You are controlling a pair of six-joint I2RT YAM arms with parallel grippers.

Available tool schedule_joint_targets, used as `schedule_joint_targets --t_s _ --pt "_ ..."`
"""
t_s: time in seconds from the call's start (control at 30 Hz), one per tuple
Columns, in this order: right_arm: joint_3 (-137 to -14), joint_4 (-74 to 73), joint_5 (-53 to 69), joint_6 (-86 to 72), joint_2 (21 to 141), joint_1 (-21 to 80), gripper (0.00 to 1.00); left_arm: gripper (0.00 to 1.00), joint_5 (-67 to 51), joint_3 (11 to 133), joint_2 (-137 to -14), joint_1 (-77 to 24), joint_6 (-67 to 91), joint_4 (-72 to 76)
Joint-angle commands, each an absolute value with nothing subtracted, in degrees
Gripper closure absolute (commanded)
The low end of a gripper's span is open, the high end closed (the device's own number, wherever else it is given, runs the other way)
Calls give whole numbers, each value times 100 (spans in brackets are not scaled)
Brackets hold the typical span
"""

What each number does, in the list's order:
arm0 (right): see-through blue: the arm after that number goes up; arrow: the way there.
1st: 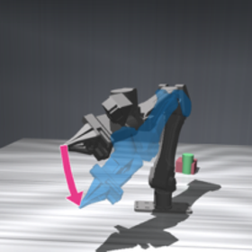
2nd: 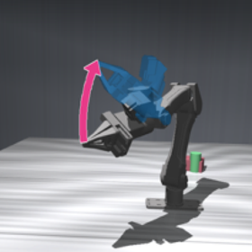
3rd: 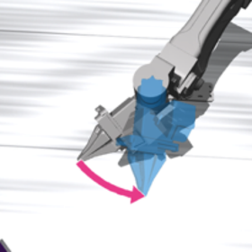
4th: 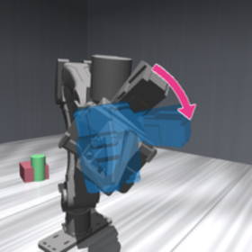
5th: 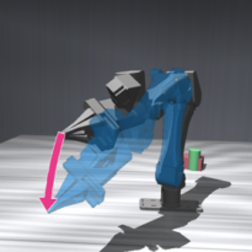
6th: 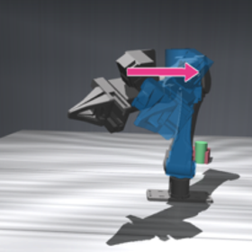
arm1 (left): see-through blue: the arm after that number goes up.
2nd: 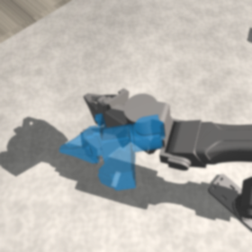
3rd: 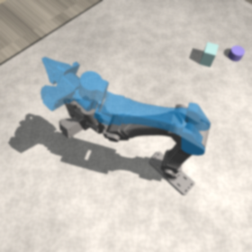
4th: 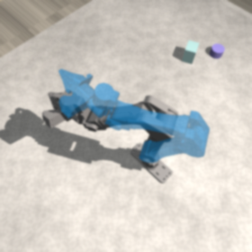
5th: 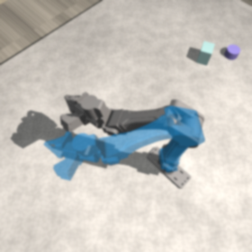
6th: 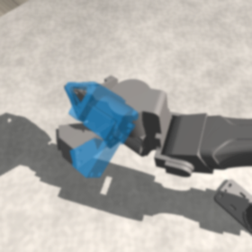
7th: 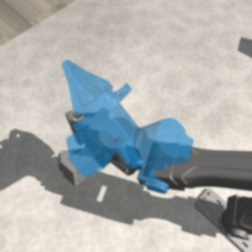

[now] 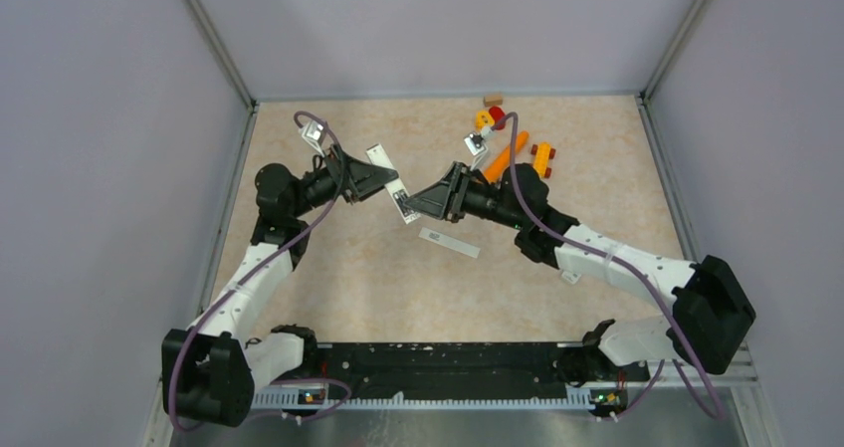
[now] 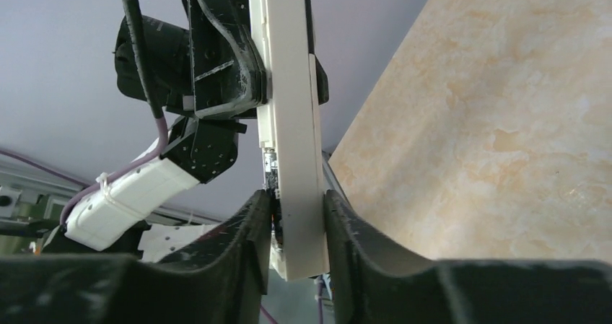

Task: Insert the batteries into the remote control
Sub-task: Load the battery into the remote control, then place the remote control at the center of the board.

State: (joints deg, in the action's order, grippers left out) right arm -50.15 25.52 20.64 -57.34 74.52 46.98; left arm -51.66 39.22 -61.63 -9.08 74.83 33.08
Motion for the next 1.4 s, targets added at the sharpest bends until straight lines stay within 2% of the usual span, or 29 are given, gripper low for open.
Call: schedule_joint_targets --t_s 0.0,0.07,0.13,0.17,0.23,0.27,0.33,0.43,0.67,0.97,1.03,1.17,1.23,1.3,1.33,1.37 --pt "-5242 2671 2140 -5550 7560 4660 72 100 -5345 4093 -6046 -888 7583 3849" --pt "-5232 2663 2075 -5563 7590 4663 79 100 -5373 4088 -6056 -888 7635 3941" --pt "-5226 2665 2032 -5548 7619 4658 78 100 -5371 4079 -6051 -888 7626 3948" --pt "-5229 2653 2037 -5520 7612 4658 71 100 -5364 4074 -6047 -888 7594 3923" --pt "-5206 2647 2021 -5437 7540 4663 46 100 -5346 4057 -6047 -881 7502 3793" --pt "-5172 2670 1987 -5374 7474 4658 38 100 -5333 4055 -6045 -879 7453 3729" --pt "-5162 2573 1889 -5174 7348 4665 30 100 -5255 4034 -6047 -875 7362 3594" --pt "-5410 2056 1785 -4615 7259 4686 26 100 -5000 3998 -5990 -862 7206 3342" --pt "-6911 -214 872 -2262 7814 5170 26 100 -3623 4054 -5505 -869 6466 1619" --pt "-7957 -1248 370 -761 8830 5763 30 100 -3290 3917 -5310 -861 6611 1284" --pt "-8015 -1255 326 -632 8928 5809 37 100 -3310 3903 -5308 -868 6636 1285" --pt "-8040 -1120 268 -652 9001 5813 60 100 -3331 3863 -5300 -862 6660 1247" --pt "-7983 -1010 207 -684 8947 5818 67 99 -3313 3835 -5287 -864 6617 1154" --pt "-7926 -961 168 -684 8892 5810 68 96 -3275 3798 -5251 -862 6550 1054" --pt "-7915 -966 150 -664 8880 5812 65 95 -3252 3779 -5224 -861 6526 1006" --pt "-7908 -962 156 -637 8866 5816 57 95 -3216 3758 -5196 -864 6510 979"
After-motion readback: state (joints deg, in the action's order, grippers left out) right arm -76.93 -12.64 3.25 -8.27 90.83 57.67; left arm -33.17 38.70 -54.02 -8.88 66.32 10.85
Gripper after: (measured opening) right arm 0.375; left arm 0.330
